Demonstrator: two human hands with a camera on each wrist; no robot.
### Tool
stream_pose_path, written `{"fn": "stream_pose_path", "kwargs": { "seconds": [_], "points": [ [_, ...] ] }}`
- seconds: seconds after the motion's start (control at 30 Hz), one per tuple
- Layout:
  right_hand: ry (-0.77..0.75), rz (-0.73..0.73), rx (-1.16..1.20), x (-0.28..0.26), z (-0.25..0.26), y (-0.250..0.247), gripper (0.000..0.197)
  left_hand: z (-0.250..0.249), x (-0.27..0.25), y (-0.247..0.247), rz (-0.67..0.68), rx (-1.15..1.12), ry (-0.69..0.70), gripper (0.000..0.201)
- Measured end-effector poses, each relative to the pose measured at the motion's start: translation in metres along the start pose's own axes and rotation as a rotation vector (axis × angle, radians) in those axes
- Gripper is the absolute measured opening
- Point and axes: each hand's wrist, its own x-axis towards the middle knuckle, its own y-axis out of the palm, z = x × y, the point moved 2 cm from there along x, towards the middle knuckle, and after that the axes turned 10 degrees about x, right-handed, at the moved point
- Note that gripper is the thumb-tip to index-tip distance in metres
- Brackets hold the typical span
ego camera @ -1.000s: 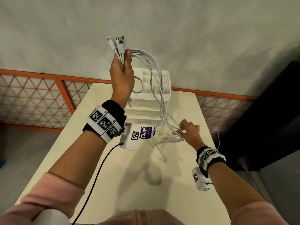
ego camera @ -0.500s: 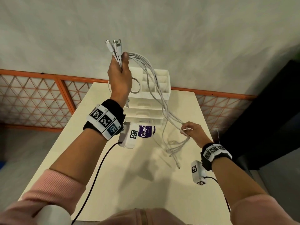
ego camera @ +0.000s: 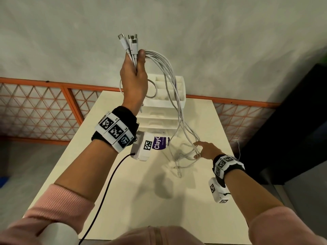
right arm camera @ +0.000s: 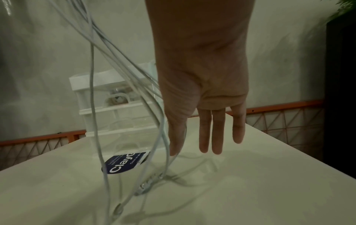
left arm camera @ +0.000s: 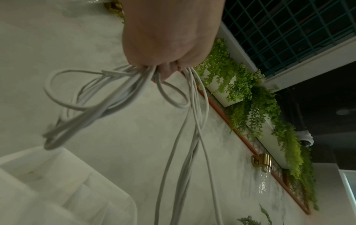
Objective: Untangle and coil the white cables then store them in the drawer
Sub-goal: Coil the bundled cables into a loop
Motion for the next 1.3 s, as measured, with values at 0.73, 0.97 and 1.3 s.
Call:
{"fn": "stream_pose_path", "kwargs": {
  "seconds": [0.73, 0.97, 1.3],
  "points": [
    [0.244, 0.025, -0.074, 0.009, -0.001, -0.019, 0.032, 0.029, -0.032, 0.007, 0.779, 0.504, 0.006, 0.026],
    [-0.200, -0.431, 0.334, 0.015, 0.071, -0.064, 0.031, 0.031, -0.045, 0.009, 0.827, 0.223, -0.090, 0.024],
    [-0.665, 0.373, 0.780, -0.083, 0.195, -0.054, 0.030, 0.019, -0.038, 0.014, 0.599, -0.237, -0.319, 0.043]
  ]
}}
